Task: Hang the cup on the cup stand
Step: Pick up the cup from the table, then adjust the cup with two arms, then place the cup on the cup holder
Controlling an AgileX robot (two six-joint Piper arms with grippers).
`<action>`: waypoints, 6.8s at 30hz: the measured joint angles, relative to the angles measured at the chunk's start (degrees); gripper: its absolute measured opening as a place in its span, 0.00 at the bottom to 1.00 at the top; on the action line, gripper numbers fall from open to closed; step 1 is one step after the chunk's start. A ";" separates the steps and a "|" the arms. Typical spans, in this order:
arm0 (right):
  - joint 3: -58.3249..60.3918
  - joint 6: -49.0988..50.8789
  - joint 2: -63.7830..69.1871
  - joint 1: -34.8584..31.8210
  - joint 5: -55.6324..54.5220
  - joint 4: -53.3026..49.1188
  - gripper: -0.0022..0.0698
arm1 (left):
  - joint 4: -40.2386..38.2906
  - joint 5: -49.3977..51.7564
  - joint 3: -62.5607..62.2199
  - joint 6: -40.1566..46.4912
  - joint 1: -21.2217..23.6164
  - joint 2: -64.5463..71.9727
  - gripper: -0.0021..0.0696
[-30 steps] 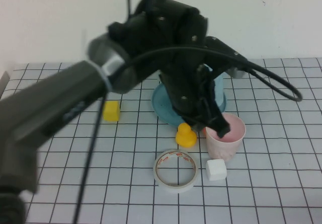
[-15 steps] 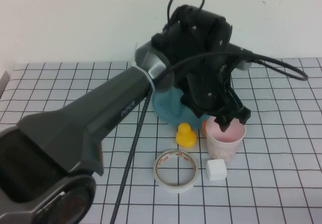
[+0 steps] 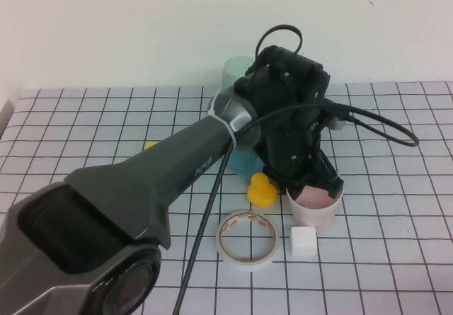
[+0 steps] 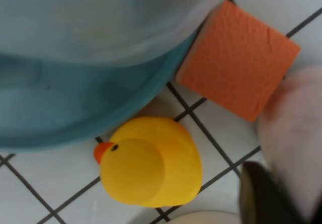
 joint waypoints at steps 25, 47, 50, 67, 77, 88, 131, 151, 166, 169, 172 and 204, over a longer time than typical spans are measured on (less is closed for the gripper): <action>0.00 -4.38 0.00 0.00 -2.11 0.48 0.03 | -4.30 -9.67 37.47 11.56 0.00 -43.40 0.04; 0.00 -11.32 0.00 0.00 13.85 40.63 0.03 | -3.75 -108.50 89.82 31.82 0.00 -70.42 0.04; 0.00 -11.59 0.00 0.00 15.46 45.27 0.03 | -4.99 -114.10 89.82 37.12 0.00 -67.39 0.04; -13.93 -28.01 20.77 0.00 16.83 51.20 0.67 | 10.86 -126.28 90.18 36.63 0.00 -62.66 0.04; -36.35 -37.24 54.54 0.74 35.94 52.93 0.88 | 10.76 -127.59 90.18 36.17 0.00 -62.66 0.04; -51.96 -44.91 66.86 15.86 27.87 52.93 0.88 | 5.29 -127.71 90.18 36.17 0.00 -62.66 0.04; -67.83 -51.09 82.19 25.03 14.69 53.29 0.83 | 7.47 -123.08 90.18 22.31 0.43 -62.76 0.54; -67.96 -68.60 79.36 24.46 13.64 53.41 0.83 | 10.92 -70.01 90.21 5.71 0.16 -89.17 0.32; -67.99 -87.66 77.66 24.46 26.20 53.41 0.83 | 25.26 -30.83 96.41 -20.64 0.04 -130.33 0.03; -67.99 -88.90 77.66 24.46 28.17 53.41 0.83 | 32.58 -31.25 101.25 -30.38 0.04 -133.99 0.03; -68.09 -89.29 77.66 24.46 28.72 53.28 0.83 | 36.26 -31.63 105.16 -35.15 0.04 -134.38 0.03; -68.09 -101.80 77.66 24.46 20.84 53.20 0.83 | 36.94 -33.01 113.43 -37.42 0.04 -134.38 0.03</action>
